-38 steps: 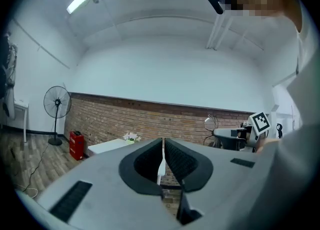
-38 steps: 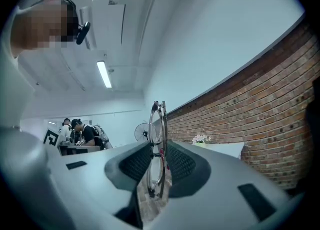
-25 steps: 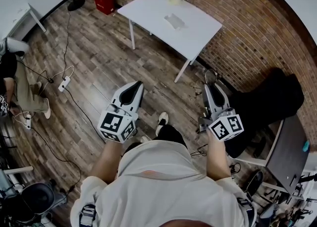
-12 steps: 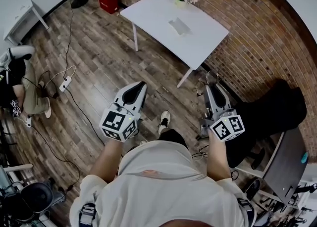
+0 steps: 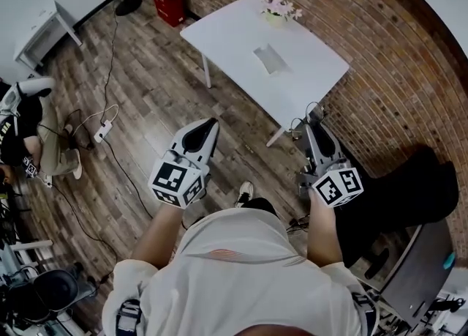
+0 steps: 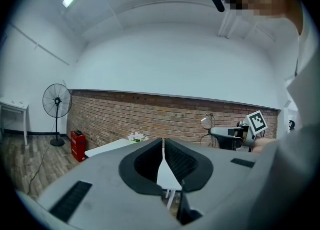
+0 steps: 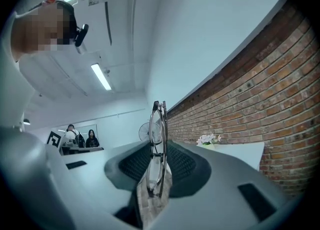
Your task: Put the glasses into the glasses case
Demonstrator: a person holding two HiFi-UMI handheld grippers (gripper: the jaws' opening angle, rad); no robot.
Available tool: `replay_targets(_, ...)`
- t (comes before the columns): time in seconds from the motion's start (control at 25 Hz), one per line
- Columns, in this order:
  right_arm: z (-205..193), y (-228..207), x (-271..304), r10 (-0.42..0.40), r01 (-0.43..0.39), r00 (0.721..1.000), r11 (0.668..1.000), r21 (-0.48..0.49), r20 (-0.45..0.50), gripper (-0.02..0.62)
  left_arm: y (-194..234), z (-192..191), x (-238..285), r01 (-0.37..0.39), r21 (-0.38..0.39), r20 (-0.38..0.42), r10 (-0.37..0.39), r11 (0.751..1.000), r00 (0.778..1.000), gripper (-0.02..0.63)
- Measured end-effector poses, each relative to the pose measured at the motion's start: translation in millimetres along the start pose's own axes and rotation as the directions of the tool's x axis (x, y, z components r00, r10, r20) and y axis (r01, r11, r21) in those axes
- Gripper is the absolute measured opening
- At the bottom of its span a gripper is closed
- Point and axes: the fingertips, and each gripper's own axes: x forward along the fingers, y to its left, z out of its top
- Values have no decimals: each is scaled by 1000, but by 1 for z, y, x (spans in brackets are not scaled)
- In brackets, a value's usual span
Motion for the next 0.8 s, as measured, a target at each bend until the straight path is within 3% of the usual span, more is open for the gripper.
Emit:
replay_targets(0.44, 21, -95, 46, 6, -6, 1000, 999, 34, 7, 152, 3, 17, 97, 3, -8, -8, -3, 1000, 1000, 26)
replay_targets(0.8, 7, -122, 83, 11, -9, 999, 998, 64, -35, 152, 31, 8, 134, -4, -50, -40, 2, 999, 999, 26)
